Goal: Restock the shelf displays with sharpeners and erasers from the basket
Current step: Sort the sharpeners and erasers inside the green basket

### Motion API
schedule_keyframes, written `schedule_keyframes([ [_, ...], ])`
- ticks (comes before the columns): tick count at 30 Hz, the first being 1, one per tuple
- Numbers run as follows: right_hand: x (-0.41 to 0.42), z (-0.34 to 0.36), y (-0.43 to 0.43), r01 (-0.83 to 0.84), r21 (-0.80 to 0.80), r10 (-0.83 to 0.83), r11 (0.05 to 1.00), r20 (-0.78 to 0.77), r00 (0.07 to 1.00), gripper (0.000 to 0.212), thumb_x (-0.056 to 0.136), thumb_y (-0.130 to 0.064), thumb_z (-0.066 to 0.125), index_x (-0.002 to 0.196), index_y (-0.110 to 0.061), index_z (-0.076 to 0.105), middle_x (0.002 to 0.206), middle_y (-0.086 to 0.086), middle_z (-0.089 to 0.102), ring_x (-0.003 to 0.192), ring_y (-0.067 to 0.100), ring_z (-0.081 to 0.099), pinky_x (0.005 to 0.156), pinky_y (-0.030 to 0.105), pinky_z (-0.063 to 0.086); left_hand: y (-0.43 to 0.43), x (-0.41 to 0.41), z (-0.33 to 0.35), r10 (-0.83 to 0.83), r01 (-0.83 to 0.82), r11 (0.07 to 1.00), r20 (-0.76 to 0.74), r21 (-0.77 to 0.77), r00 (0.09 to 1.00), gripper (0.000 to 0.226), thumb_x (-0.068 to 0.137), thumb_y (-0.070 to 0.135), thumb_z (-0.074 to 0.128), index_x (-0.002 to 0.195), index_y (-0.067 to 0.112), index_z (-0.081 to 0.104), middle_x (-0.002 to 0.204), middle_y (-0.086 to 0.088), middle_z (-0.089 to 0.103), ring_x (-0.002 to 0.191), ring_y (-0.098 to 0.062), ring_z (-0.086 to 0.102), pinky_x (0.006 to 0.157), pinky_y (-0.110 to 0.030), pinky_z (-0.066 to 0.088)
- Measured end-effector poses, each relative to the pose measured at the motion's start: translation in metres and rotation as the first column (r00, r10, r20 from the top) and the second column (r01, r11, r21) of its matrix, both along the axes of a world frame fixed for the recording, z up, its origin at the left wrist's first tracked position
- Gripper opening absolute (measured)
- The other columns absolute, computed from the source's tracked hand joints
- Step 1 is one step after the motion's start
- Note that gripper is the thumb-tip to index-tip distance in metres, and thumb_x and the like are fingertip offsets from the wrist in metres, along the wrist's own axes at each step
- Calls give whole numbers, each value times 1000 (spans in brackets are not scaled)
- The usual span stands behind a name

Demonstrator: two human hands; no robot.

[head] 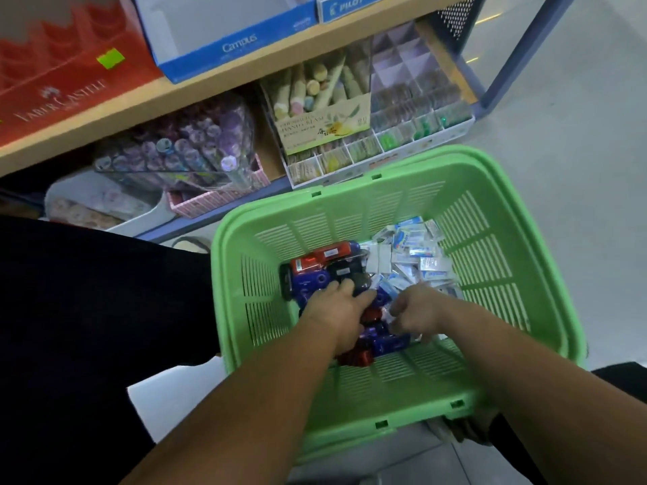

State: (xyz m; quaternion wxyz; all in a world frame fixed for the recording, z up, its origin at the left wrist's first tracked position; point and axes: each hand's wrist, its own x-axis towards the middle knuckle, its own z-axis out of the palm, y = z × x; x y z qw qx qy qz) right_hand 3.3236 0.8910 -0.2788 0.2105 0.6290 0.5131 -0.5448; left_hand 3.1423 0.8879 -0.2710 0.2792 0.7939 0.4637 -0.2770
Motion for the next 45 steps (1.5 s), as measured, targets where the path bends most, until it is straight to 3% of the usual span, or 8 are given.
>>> schedule_keyframes([
  [4, -6, 1, -2, -78, -94, 73, 993, -57, 996, 39, 85, -21, 81, 121, -13, 67, 92, 0, 63, 73, 16, 63, 53, 24, 51, -1, -23, 7, 26, -27, 1000, -71, -7, 997, 55, 95, 30, 63, 147, 25, 46, 139, -7, 47, 127, -27, 47, 105, -47, 46],
  [12, -25, -8, -4, -258, 46, 256, 965, 38, 966, 37, 74, -32, 89, 78, -29, 52, 86, -7, 60, 92, 20, 61, 88, 30, 46, 13, -46, 26, 169, -183, 981, -178, -65, 969, 24, 90, 16, 68, 112, 19, 60, 101, 0, 61, 91, -16, 60, 79, -29, 54],
  [17, -20, 5, -7, -165, 0, 165, 986, -50, 985, 32, 76, -21, 89, 82, -21, 58, 87, -8, 61, 85, 15, 60, 69, 19, 39, 20, -48, 46, 192, -192, 981, -173, 16, 966, 25, 88, 6, 65, 110, 18, 63, 98, -1, 62, 91, -20, 64, 86, -38, 59],
  [22, -30, -2, -9, -141, -2, 141, 990, -97, 985, 40, 64, -27, 96, 88, -26, 64, 95, -3, 69, 94, 22, 68, 92, 37, 55, 17, -47, 51, 142, -134, 989, -155, 65, 978, 36, 87, 1, 62, 119, 17, 61, 107, -4, 56, 94, -22, 60, 86, -40, 59],
  [30, -37, -1, -12, 122, -240, -193, 963, -300, 934, 26, 89, -4, 74, 109, -19, 69, 116, 10, 71, 107, 25, 68, 86, 34, 60, 12, -39, 44, 228, -228, 973, -21, 17, 973, 37, 89, 4, 64, 123, 21, 64, 115, -2, 59, 102, -21, 60, 91, -37, 55],
  [35, -5, -5, 2, 302, 21, -294, 953, -170, 941, 17, 86, -1, 68, 76, -14, 73, 73, 7, 72, 68, 24, 68, 56, 32, 54, 22, -23, 31, 88, -106, 988, 146, 116, 985, 31, 91, 11, 62, 121, 19, 65, 115, -2, 57, 106, -24, 56, 92, -43, 53],
  [39, 7, -14, -4, 139, 135, -132, 981, -53, 990, 15, 83, -7, 69, 76, -19, 74, 91, 5, 75, 92, 25, 71, 87, 35, 58, 24, 3, 16, -37, 27, 999, 271, 41, 962, 43, 92, 16, 63, 135, 21, 59, 130, 0, 58, 123, -24, 50, 99, -43, 48],
  [45, 11, -17, -1, 211, 172, -207, 962, -44, 977, 13, 89, -7, 68, 88, -20, 71, 101, 7, 73, 95, 23, 68, 87, 33, 56, 12, 7, -2, -142, 143, 990, 83, -14, 986, 77, 90, 52, 67, 155, 35, 31, 137, -2, 40, 126, -26, 40, 108, -47, 40],
])
